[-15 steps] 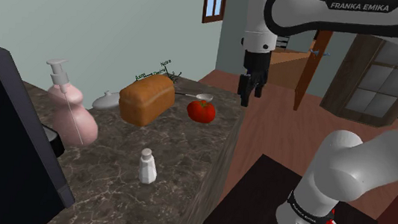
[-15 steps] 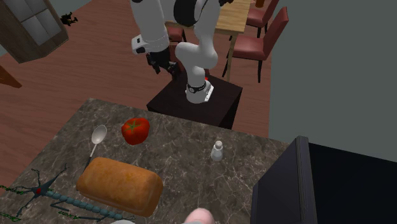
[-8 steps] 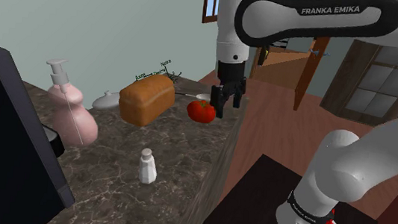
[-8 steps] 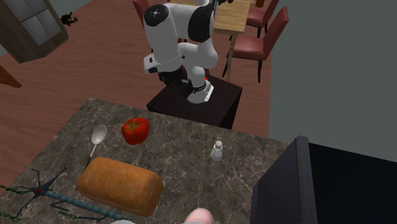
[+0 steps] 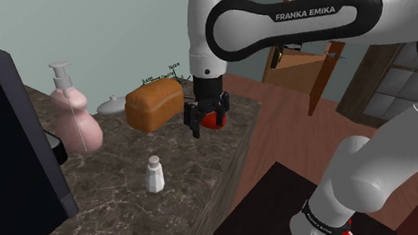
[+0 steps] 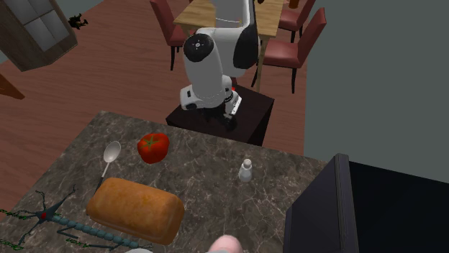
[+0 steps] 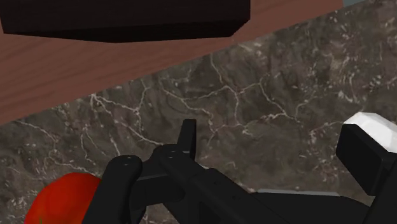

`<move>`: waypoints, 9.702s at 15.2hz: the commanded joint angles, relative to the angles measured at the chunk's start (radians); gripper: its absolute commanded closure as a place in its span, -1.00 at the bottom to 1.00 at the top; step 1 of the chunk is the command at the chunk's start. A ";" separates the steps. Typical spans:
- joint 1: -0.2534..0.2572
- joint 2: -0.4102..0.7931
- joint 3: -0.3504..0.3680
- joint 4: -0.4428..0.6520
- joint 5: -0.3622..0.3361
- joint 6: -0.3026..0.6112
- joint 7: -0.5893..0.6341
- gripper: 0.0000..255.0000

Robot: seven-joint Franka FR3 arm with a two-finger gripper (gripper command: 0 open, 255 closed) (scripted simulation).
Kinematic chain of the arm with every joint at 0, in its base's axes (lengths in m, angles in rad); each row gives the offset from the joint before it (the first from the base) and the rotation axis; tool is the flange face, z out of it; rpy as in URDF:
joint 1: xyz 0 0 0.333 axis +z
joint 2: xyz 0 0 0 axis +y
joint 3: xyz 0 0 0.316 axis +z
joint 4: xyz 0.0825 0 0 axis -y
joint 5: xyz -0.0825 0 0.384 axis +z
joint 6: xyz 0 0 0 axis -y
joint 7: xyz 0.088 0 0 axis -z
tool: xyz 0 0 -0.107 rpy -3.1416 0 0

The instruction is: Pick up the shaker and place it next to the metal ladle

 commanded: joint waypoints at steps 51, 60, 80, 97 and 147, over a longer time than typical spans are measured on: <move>0.078 0.451 0.144 0.402 -0.060 0.043 0.320 1.00; 0.078 0.445 0.145 0.517 -0.059 -0.075 0.335 1.00; -0.017 0.403 0.070 0.613 -0.062 -0.233 0.184 1.00; -0.217 0.460 -0.111 0.632 -0.134 -0.235 -0.201 1.00; -0.461 0.973 -0.262 1.059 -0.220 -0.160 -0.600 -1.00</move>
